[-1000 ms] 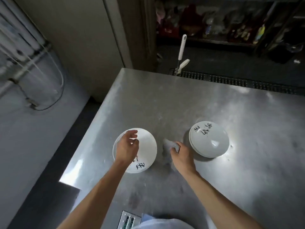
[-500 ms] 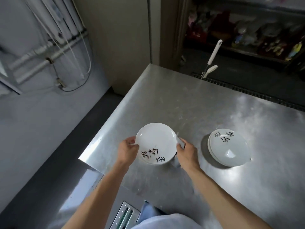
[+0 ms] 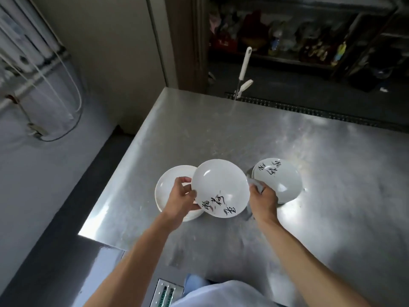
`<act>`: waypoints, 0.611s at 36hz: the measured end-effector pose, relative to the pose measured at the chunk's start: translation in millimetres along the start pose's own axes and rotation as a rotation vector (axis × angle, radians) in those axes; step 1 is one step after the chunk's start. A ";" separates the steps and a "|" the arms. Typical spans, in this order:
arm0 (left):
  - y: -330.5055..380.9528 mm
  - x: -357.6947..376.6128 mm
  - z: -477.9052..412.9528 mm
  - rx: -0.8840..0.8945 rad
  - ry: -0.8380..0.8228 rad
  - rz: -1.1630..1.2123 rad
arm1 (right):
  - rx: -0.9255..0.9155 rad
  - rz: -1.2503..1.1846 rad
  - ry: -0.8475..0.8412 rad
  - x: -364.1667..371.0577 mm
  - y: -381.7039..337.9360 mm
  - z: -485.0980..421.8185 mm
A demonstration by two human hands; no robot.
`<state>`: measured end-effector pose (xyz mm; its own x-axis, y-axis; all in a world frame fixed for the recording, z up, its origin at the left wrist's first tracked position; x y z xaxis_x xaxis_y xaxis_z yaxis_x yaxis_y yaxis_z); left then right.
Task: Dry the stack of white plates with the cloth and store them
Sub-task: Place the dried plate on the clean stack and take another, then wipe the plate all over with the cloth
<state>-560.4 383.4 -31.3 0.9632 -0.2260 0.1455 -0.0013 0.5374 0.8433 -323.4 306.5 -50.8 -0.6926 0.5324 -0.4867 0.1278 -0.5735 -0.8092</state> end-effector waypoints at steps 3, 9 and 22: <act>-5.3 38.3 4.3 0.001 -0.091 -0.012 | 0.055 -0.029 0.051 -39.3 18.1 -0.6; -13.1 107.8 30.0 0.104 -0.334 -0.107 | 0.121 -0.136 0.150 -102.3 62.4 9.6; -110.2 143.6 26.8 -0.249 -0.259 -0.096 | 0.125 0.006 0.334 -136.7 148.6 32.8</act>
<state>-429.1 270.0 -89.5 0.8558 -0.4660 0.2247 0.1818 0.6775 0.7127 -233.0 128.1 -93.7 -0.4190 0.6912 -0.5889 0.0293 -0.6379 -0.7695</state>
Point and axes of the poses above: each hand's wrist, its own z-axis away from the middle knuckle, its own x-axis out of the palm, y = z × x, the point moved 5 cm from there along -z, towards the middle knuckle, and after that the axes turned 8 degrees about z, right-handed, at the moved point
